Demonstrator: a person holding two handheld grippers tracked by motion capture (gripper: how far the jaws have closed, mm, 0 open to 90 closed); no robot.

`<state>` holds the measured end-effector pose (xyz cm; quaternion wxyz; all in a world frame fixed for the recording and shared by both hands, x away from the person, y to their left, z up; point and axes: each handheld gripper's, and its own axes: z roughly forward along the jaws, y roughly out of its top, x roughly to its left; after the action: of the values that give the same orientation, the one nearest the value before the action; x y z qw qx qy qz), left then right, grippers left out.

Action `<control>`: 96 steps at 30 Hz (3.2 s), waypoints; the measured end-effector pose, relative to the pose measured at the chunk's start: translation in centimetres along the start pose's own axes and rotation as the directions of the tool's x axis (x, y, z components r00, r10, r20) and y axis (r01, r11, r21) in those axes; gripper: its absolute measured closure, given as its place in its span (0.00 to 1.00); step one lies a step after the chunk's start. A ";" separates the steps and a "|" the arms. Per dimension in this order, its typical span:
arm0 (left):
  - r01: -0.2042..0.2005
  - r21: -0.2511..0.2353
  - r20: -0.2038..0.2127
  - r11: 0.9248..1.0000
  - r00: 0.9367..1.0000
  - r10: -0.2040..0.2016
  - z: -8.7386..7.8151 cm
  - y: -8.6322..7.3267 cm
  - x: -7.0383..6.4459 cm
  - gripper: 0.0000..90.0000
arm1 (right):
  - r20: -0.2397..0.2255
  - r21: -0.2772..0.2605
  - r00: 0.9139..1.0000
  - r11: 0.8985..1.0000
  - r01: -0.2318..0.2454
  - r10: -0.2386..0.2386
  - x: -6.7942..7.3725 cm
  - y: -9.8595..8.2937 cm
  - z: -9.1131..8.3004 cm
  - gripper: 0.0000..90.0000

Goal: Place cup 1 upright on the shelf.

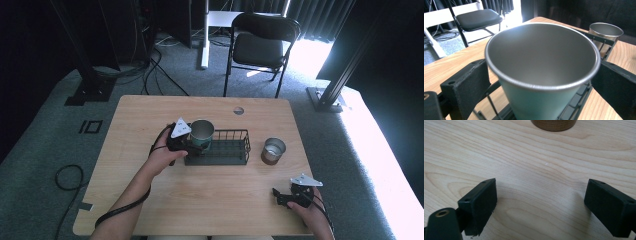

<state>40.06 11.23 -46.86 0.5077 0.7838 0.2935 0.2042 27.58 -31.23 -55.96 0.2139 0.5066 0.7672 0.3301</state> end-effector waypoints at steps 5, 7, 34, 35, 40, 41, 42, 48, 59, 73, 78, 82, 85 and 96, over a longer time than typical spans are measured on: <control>0.001 0.002 -0.002 1.000 1.000 -0.001 -0.9 -0.2 0.1 0.03 | 0.000 0.000 1.000 1.000 0.000 0.000 0.0 0.0 0.0 0.12; 0.003 0.002 -0.004 1.000 1.000 -0.003 -1.3 -0.2 0.2 0.03 | 0.000 0.000 1.000 1.000 0.000 0.000 0.0 0.0 0.0 0.12; 0.057 0.017 -0.037 0.998 0.998 -0.056 -5.5 -2.8 1.6 0.03 | 0.000 0.000 1.000 1.000 0.000 0.000 0.0 0.0 0.0 0.12; 0.058 0.022 -0.037 0.998 0.998 -0.057 -5.6 -3.0 1.7 0.03 | 0.000 0.000 1.000 1.000 0.000 0.000 0.0 0.0 0.0 0.12; 0.072 0.034 -0.048 0.997 0.996 -0.071 -6.1 -4.0 1.8 0.03 | 0.000 0.000 1.000 1.000 0.000 0.000 0.0 0.0 0.0 0.12; 0.077 0.036 -0.048 0.996 0.996 -0.076 -6.3 -4.3 1.9 0.03 | 0.000 0.000 1.000 1.000 0.000 0.000 0.0 0.0 0.0 0.12; 0.082 0.039 -0.051 0.996 0.996 -0.080 -6.4 -4.6 1.9 0.03 | 0.000 0.000 1.000 1.000 0.000 0.000 0.0 0.0 0.0 0.12; 0.103 0.044 -0.064 0.994 0.993 -0.100 -7.6 -6.1 2.1 0.03 | 0.000 0.000 1.000 1.000 0.000 0.000 0.0 0.0 0.0 0.12; 0.136 0.082 -0.120 0.987 0.985 -0.126 -9.7 -8.8 2.5 0.03 | 0.000 0.000 1.000 1.000 -0.001 0.001 0.0 0.0 0.0 0.12; 0.197 0.126 -0.201 0.972 0.965 -0.169 -11.9 -12.2 2.6 0.03 | 0.000 0.000 1.000 1.000 0.000 0.000 0.0 0.0 0.0 0.12; 0.231 0.145 -0.245 0.962 0.951 -0.191 -12.6 -13.4 2.8 0.03 | -0.001 0.000 1.000 1.000 -0.001 0.001 0.0 0.0 0.0 0.12; 0.257 0.153 -0.273 0.954 0.939 -0.209 -13.3 -14.3 3.0 0.03 | 0.000 0.000 1.000 1.000 -0.001 0.001 0.0 0.0 0.0 0.12; 0.277 0.161 -0.295 0.947 0.929 -0.221 -13.8 -14.8 3.1 0.03 | 0.000 0.001 1.000 1.000 -0.001 0.001 0.0 0.0 0.0 0.12; 0.370 0.196 -0.389 0.908 0.879 -0.274 -14.9 -16.0 3.9 0.03 | 0.000 0.000 1.000 1.000 -0.001 0.001 0.0 0.0 0.0 0.12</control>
<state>29.72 28.89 -55.42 0.3644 0.7345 0.5317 0.2122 27.59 -31.22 -55.96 0.2136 0.5071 0.7670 0.3301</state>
